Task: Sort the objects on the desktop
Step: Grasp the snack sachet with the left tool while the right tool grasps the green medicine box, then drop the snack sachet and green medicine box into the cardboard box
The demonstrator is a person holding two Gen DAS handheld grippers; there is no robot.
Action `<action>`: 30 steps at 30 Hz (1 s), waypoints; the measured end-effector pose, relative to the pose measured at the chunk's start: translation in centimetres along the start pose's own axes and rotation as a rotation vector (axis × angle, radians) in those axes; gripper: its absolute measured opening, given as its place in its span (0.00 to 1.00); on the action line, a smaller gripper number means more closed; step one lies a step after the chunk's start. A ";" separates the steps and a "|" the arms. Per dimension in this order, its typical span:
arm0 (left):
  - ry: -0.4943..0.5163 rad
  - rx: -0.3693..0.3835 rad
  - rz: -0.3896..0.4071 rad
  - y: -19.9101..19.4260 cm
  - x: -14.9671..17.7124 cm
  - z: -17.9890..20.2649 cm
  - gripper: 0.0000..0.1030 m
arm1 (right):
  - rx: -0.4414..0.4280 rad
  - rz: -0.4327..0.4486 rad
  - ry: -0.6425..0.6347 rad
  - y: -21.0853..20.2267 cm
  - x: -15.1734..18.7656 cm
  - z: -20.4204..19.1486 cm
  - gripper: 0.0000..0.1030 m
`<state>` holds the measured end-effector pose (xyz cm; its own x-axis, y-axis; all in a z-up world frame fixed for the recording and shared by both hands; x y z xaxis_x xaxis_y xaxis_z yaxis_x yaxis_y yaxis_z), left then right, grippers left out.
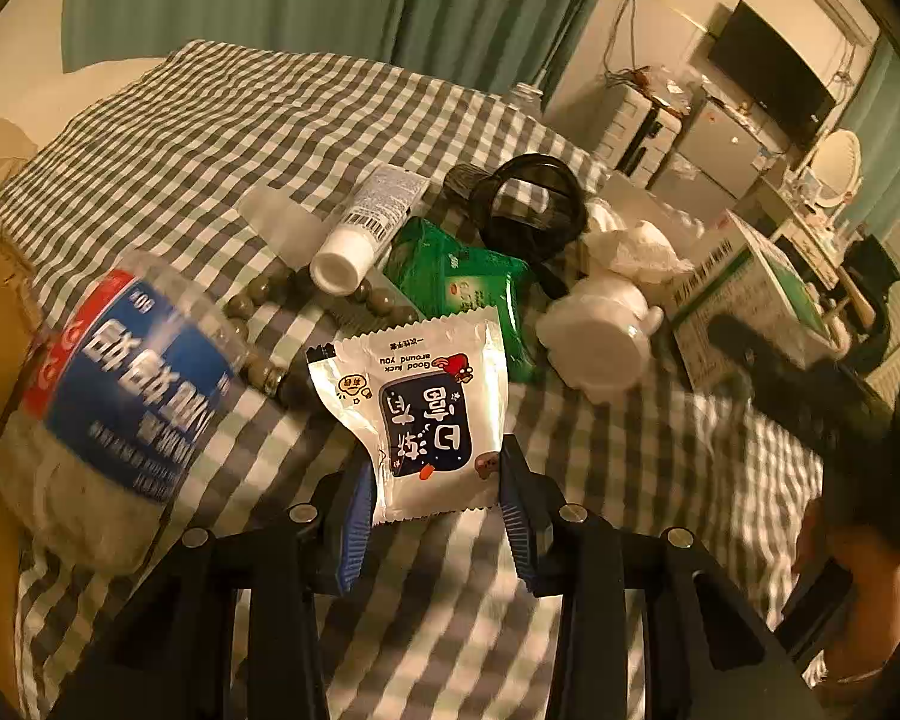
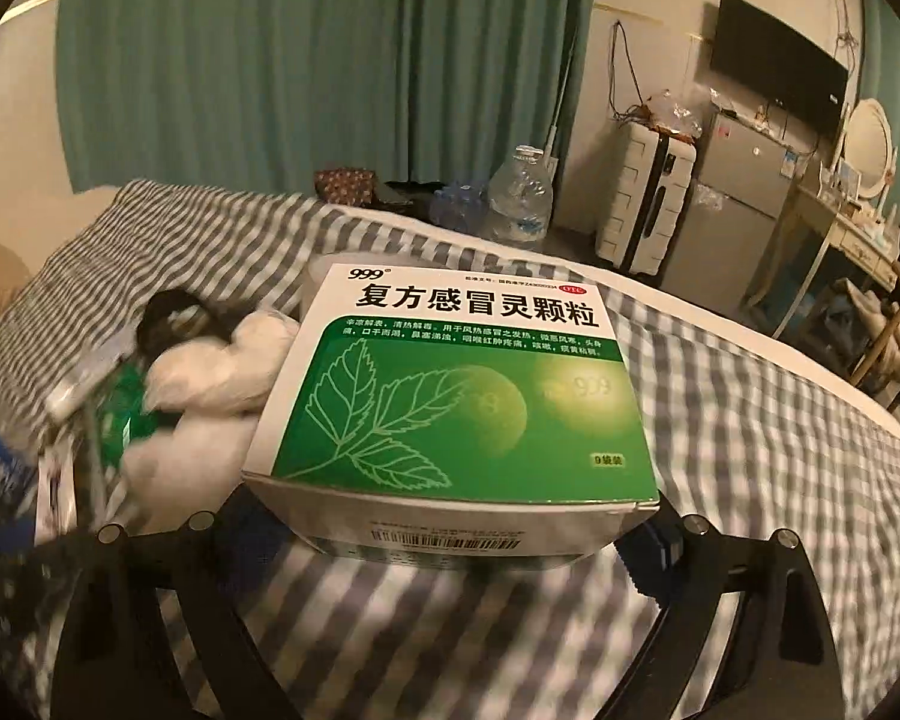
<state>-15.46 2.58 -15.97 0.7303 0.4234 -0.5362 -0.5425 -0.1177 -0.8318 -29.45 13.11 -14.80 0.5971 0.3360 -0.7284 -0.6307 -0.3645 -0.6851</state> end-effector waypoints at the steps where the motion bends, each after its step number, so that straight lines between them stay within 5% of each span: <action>1: -0.002 0.008 0.001 -0.4 0.1 0.0 0.38 | -0.005 -0.008 -0.001 -1.1 0.8 -0.3 0.90; 9: 0.021 0.068 0.041 -5.6 0.5 -0.2 0.38 | -0.037 0.040 0.116 -8.7 1.1 -0.3 0.90; 18: 0.079 0.145 0.159 -15.3 -1.9 -3.1 0.38 | -0.072 0.178 0.141 -18.7 -0.6 -5.7 0.90; 24: 0.112 0.134 0.197 -21.5 -4.4 -8.4 0.38 | -0.156 0.196 0.070 -20.3 -1.9 -14.1 0.90; 30: 0.100 -0.004 0.244 -23.7 -5.4 -17.4 0.38 | -0.353 0.195 0.007 -20.1 -3.9 -25.9 0.90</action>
<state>0.67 -12.53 4.12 0.6155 0.2914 -0.7323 -0.7062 -0.2087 -0.6766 -6.26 -3.36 1.99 0.4868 0.2255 -0.8439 -0.5243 -0.6973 -0.4888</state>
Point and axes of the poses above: each gripper's, at about its wrist camera, not at the fingertips, and y roughly the way its jaws point, z to its right, x to its underside, the point moved 7 cm from there along y, roughly the way its jaws point, and after that the axes turned 9 degrees about -x, right-handed, at the moved point
